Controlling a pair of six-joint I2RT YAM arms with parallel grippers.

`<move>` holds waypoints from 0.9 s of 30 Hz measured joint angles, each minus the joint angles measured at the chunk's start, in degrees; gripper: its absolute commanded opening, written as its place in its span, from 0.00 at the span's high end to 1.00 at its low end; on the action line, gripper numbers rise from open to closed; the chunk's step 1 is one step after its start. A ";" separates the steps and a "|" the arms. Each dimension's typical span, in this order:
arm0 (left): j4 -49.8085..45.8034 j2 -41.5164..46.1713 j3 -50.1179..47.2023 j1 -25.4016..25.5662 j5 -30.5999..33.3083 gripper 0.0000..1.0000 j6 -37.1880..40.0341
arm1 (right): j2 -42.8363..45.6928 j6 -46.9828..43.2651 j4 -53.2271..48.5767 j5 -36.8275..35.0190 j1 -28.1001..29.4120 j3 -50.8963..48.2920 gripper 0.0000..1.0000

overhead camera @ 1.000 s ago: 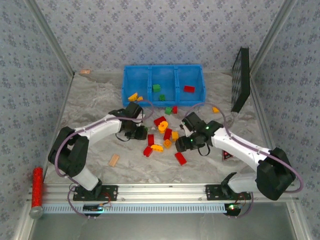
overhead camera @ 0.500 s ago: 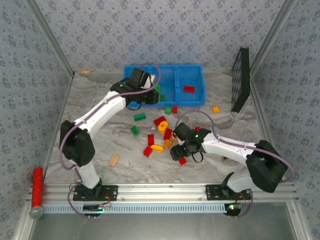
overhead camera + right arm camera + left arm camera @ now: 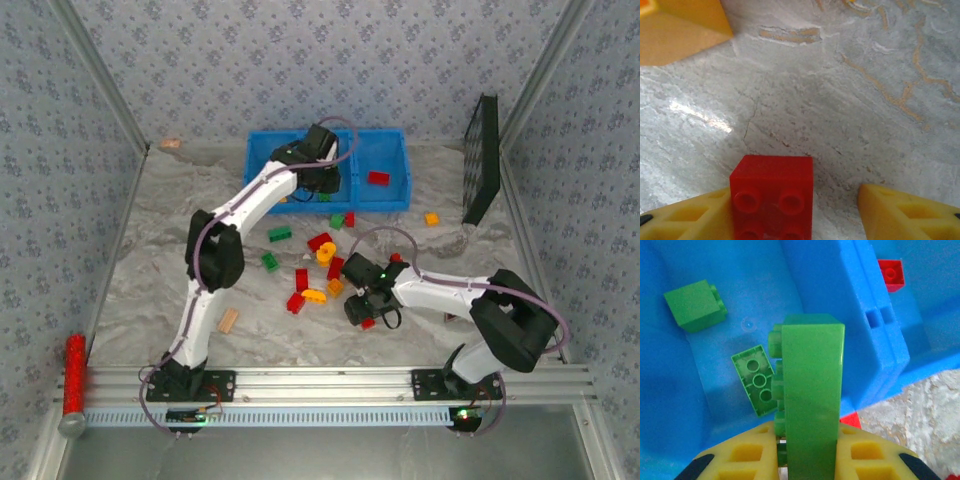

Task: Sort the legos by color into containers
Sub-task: Pick up the lego from the bottom-center of the table, then place the lego in the container.

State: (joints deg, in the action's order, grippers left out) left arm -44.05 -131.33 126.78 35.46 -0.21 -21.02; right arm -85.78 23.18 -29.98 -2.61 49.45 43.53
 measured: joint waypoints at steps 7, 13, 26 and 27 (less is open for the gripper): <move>-6.25 -9.55 12.72 0.50 1.99 0.82 -0.04 | 0.07 0.52 -0.24 -2.47 -0.09 -0.33 0.65; -8.28 -13.03 14.32 0.44 2.43 0.73 -0.33 | 1.97 0.90 0.37 -1.92 -0.98 -1.46 0.73; -8.96 -13.73 14.45 0.17 1.95 0.51 -0.81 | 20.68 0.15 -8.35 2.05 -17.18 4.81 0.77; -8.96 -13.49 14.43 0.17 1.70 0.51 -0.52 | 20.79 -0.48 -8.76 2.45 -18.88 6.64 0.77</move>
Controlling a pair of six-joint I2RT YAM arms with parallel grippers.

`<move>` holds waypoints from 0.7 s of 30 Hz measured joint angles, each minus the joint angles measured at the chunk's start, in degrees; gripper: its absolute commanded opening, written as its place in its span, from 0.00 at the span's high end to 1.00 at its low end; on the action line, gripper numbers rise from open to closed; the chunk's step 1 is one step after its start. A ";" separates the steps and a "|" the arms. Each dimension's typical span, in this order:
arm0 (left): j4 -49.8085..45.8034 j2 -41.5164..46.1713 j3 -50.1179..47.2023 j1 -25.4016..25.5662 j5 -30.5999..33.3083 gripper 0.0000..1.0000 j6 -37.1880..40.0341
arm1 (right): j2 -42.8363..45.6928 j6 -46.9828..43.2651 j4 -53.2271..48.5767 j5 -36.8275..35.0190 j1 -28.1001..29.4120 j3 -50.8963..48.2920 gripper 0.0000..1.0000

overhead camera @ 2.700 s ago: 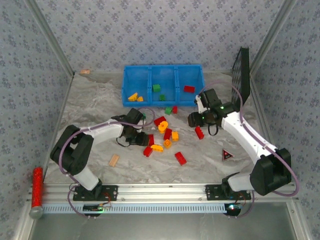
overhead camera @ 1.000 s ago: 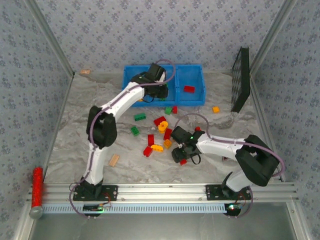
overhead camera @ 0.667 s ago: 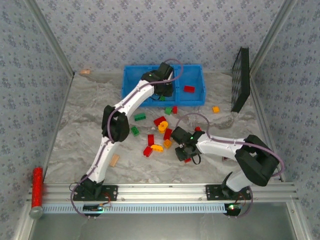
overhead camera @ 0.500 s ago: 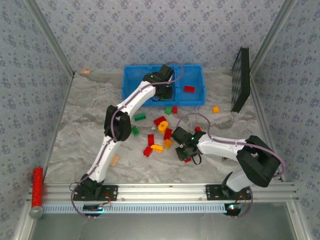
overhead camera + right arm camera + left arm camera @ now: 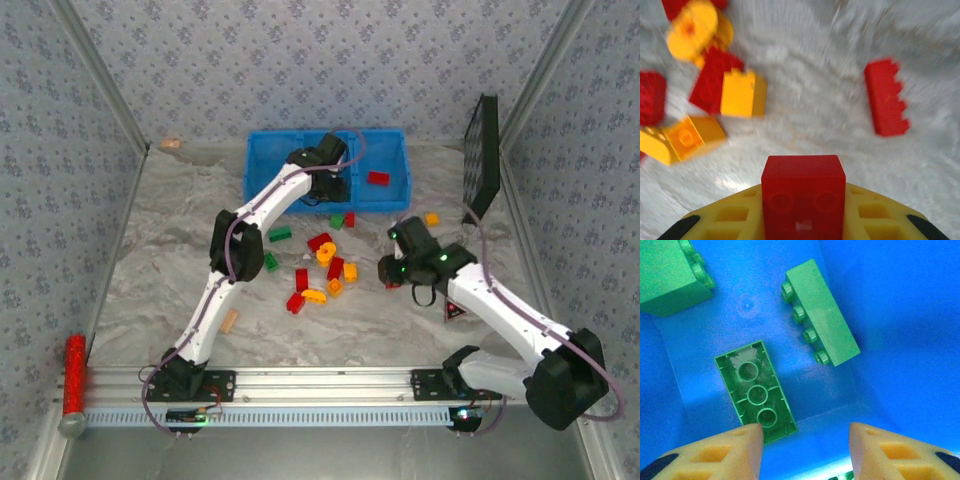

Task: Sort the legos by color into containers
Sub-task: Place the lego in the container.

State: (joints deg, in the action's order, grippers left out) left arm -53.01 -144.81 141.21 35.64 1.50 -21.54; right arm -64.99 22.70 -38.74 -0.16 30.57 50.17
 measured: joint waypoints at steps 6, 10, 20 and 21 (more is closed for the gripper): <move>1.14 8.79 -8.72 0.17 -1.51 0.47 2.75 | -6.19 -5.57 0.59 1.95 -9.51 12.57 0.78; 3.82 19.32 -18.34 0.94 -2.10 0.45 5.07 | -14.58 -8.83 3.08 2.51 -12.28 20.57 0.78; 9.99 44.96 -49.99 10.82 -1.81 0.41 7.98 | -35.15 -13.92 9.75 2.75 -14.58 36.70 0.76; 10.25 46.31 -53.20 12.57 -1.68 0.41 7.98 | -37.11 -14.51 9.97 2.38 -14.58 38.10 0.76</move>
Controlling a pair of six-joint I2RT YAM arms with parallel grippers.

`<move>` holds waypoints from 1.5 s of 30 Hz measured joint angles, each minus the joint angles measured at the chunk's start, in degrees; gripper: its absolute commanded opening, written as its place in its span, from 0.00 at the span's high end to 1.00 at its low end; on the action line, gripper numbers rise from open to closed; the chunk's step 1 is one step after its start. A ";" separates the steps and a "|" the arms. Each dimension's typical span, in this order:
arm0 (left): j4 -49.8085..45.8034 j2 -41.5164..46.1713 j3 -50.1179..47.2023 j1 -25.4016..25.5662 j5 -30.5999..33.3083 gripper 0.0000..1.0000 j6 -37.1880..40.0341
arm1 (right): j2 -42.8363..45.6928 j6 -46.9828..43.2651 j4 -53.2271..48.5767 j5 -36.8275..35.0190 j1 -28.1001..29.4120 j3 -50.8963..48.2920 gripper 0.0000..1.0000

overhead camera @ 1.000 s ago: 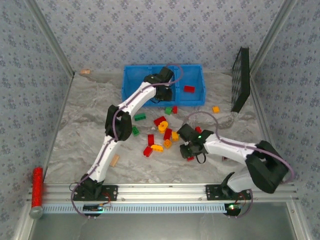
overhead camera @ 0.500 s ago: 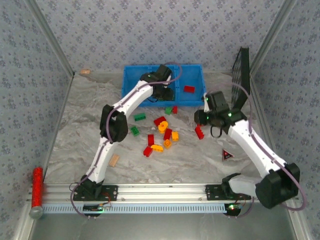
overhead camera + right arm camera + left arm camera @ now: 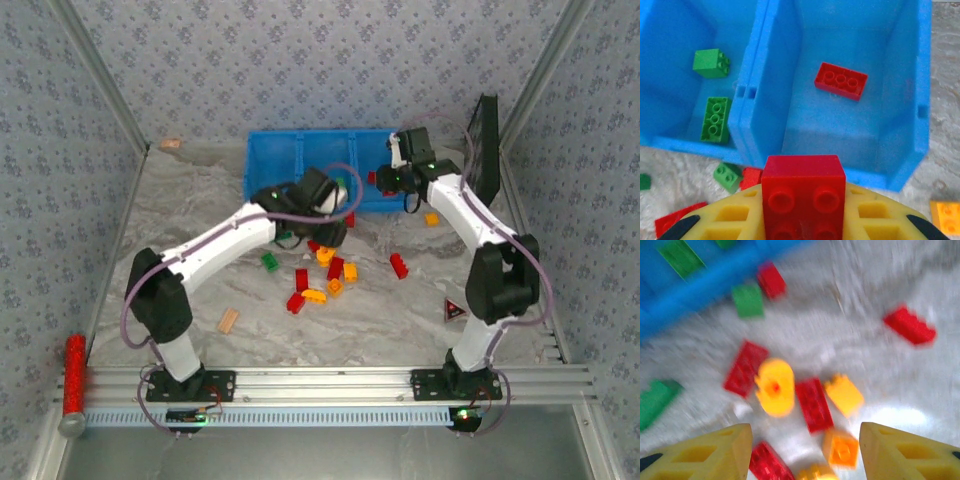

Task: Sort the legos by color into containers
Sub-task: Place the lego in the container, then pick up the lego from the center of the table.

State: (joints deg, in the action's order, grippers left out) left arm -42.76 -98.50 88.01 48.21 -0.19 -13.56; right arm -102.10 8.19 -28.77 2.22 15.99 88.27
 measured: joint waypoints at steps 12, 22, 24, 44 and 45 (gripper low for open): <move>4.26 3.56 -16.09 11.82 6.47 0.37 -2.14 | -17.77 -2.27 0.74 -1.38 0.00 12.63 0.74; 7.89 -0.37 -16.06 11.98 8.20 0.34 -1.38 | -23.47 -3.28 0.31 -1.40 0.07 14.03 0.67; 8.37 -1.53 -16.06 11.98 8.17 0.33 -0.98 | -23.65 -3.41 0.28 -1.40 0.07 14.03 0.64; 10.58 -8.87 -15.04 10.91 7.02 0.32 1.38 | -14.75 -4.81 0.09 1.09 0.07 8.04 0.33; 10.84 -9.20 -14.97 10.62 6.80 0.32 1.53 | -12.41 -4.81 0.07 1.79 0.15 6.56 0.32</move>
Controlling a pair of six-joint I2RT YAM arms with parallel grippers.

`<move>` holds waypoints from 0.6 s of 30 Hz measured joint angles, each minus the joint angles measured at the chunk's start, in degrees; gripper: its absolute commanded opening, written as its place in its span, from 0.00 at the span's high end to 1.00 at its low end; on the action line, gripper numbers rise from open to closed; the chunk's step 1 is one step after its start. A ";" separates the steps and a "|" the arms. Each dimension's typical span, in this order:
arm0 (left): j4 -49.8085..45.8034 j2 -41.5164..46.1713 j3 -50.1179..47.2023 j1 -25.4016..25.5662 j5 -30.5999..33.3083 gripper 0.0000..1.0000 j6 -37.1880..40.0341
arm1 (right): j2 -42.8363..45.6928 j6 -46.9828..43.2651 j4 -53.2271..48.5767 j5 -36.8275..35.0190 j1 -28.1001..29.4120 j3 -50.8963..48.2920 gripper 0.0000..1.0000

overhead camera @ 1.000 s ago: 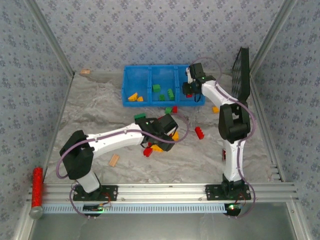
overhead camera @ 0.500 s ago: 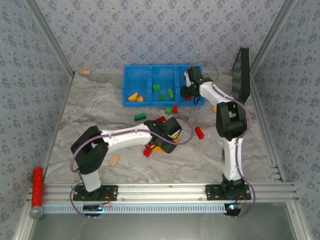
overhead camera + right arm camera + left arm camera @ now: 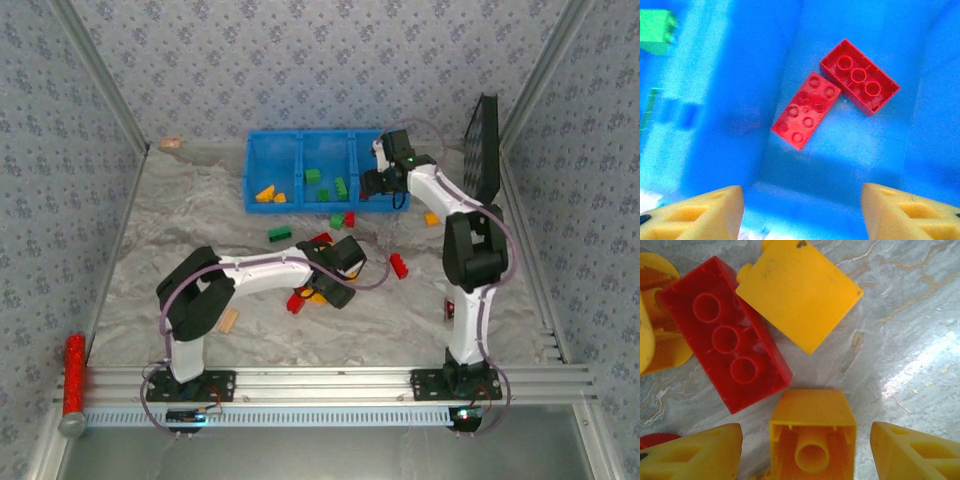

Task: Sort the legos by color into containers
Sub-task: Pick up the lego from the center of the table.

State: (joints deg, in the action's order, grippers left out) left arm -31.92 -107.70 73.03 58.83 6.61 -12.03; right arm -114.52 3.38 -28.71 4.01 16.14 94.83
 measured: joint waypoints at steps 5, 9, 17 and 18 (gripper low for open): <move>0.70 -2.14 1.53 -1.36 -2.14 0.39 0.46 | 11.85 0.00 -0.17 2.10 0.33 -7.06 0.30; 0.90 -4.11 3.34 -2.10 -3.56 0.52 0.50 | 19.41 0.07 -1.05 2.43 0.33 -12.39 0.30; 0.46 -4.17 3.45 -2.47 -5.49 0.69 0.04 | 28.22 2.21 -3.10 1.81 -0.57 -28.15 0.30; 0.44 -4.13 3.45 -2.56 -5.75 0.70 -0.04 | 28.96 2.67 -3.23 1.81 -0.81 -30.18 0.30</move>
State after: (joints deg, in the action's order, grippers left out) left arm -31.48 -111.83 76.49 56.27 0.86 -12.08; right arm -85.56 6.04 -31.94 5.82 15.33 64.64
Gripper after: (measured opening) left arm 0.328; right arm 0.701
